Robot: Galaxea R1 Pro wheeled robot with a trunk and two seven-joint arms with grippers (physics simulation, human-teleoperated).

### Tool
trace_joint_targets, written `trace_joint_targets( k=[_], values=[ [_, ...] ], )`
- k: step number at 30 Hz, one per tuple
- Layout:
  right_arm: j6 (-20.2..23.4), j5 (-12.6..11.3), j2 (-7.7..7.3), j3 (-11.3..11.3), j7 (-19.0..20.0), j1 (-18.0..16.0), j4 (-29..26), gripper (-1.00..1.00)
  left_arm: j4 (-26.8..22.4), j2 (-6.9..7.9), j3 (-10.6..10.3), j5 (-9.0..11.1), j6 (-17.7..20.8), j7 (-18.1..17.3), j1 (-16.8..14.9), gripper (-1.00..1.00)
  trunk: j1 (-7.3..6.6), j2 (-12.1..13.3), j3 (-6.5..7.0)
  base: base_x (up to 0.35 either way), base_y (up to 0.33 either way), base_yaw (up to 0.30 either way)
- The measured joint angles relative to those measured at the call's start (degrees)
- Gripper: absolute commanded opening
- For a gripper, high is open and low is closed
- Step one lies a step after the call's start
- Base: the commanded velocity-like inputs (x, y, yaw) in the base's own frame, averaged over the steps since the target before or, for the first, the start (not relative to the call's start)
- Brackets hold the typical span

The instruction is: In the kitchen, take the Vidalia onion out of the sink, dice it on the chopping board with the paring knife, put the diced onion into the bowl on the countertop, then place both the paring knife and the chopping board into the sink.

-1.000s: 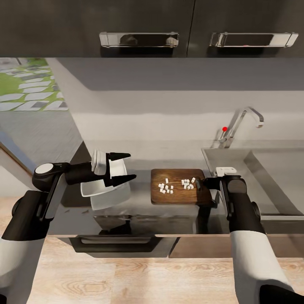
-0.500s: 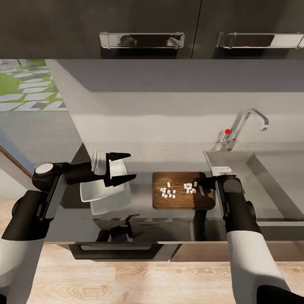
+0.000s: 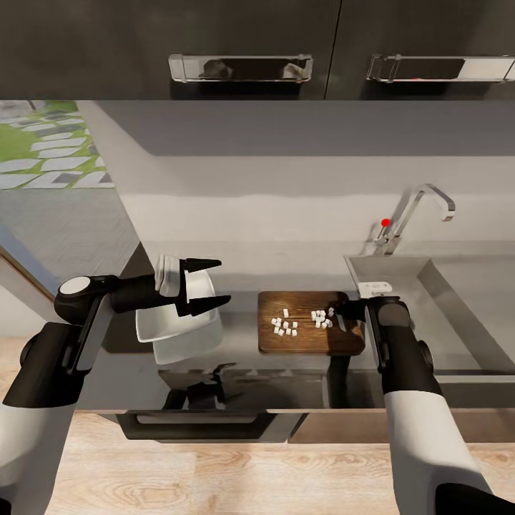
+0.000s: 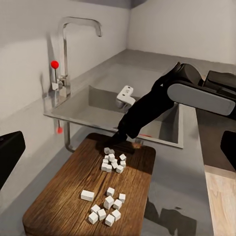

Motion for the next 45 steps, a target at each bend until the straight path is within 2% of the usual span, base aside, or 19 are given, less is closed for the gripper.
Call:
trace_joint_targets(
  k=[39,45],
  values=[
    [0.0,0.0,0.0,0.09,0.27,0.01,-0.05,1.0,0.01,0.0,0.07,0.0,-0.02,0.0,0.03,1.0,0.0,0.0,0.0,0.005,-0.019,0.0],
    [0.0,0.0,0.0,0.07,0.27,0.02,-0.05,1.0,0.01,0.0,0.05,0.0,-0.02,0.0,0.02,1.0,0.0,0.0,-0.32,0.0,0.0,0.0]
  ],
)
